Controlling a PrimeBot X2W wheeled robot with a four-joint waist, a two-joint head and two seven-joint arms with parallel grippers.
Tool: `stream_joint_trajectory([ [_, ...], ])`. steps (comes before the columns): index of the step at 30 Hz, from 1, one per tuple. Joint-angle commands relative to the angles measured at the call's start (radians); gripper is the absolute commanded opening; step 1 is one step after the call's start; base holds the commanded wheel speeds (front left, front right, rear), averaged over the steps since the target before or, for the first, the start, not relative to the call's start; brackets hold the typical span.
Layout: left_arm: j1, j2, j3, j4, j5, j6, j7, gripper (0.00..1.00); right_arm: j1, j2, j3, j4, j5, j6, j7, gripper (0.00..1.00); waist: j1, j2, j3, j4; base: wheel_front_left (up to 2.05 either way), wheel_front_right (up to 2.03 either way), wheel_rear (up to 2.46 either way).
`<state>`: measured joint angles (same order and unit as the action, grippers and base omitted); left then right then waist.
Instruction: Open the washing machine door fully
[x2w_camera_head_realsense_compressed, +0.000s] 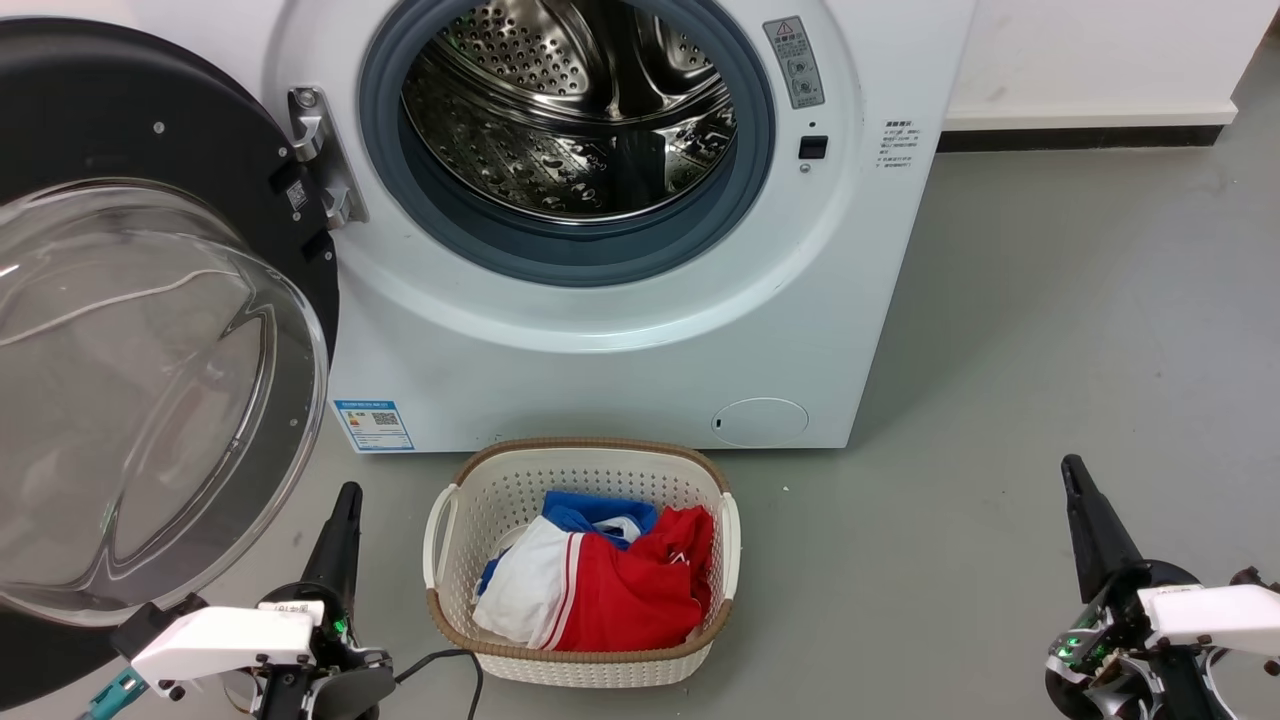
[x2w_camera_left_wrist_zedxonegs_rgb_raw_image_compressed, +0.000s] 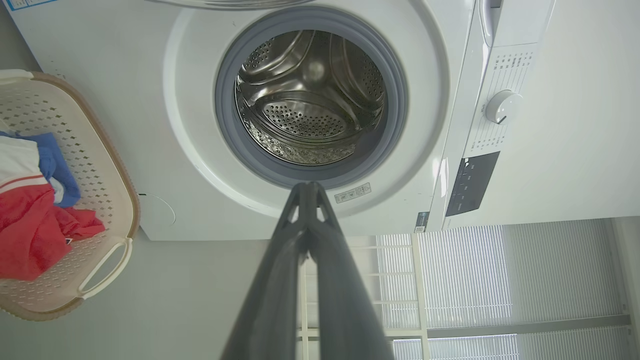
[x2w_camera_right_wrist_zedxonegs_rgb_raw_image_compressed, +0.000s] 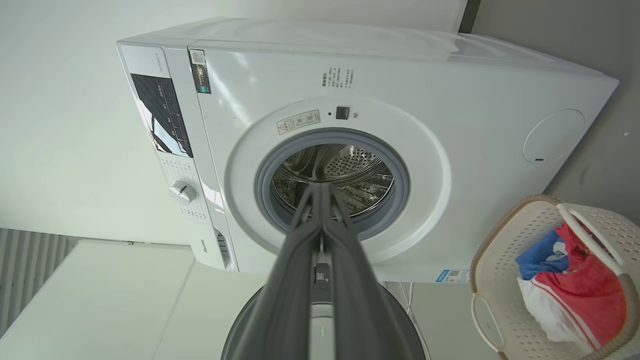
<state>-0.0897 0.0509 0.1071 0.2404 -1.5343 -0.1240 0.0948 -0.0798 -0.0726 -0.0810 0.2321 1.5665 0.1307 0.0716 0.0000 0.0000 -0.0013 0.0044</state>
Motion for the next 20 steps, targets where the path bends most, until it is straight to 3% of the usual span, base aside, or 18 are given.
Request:
stream_joint_trajectory([
  [1, -0.018, -0.001, 0.004, 0.002, -0.018, -0.006, 0.008, 0.00, -0.021, 0.000, -0.001, 0.003, 0.017, 0.000, 0.006, 0.00, 0.0000, 0.0000, 0.000, 0.000, 0.00, 0.00, 0.00],
  [10, -0.025, -0.001, 0.010, 0.007, -0.083, -0.009, 0.024, 0.00, -0.035, 0.002, -0.005, 0.014, 0.074, 0.000, 0.023, 0.00, 0.0000, 0.0000, 0.004, -0.004, 0.00, 0.00, 0.00],
  [20, -0.024, -0.001, 0.009, 0.006, -0.079, -0.009, 0.023, 0.00, -0.036, 0.005, -0.008, 0.013, 0.065, 0.000, 0.025, 0.00, 0.0000, 0.0000, 0.004, -0.004, 0.00, 0.00, 0.00],
])
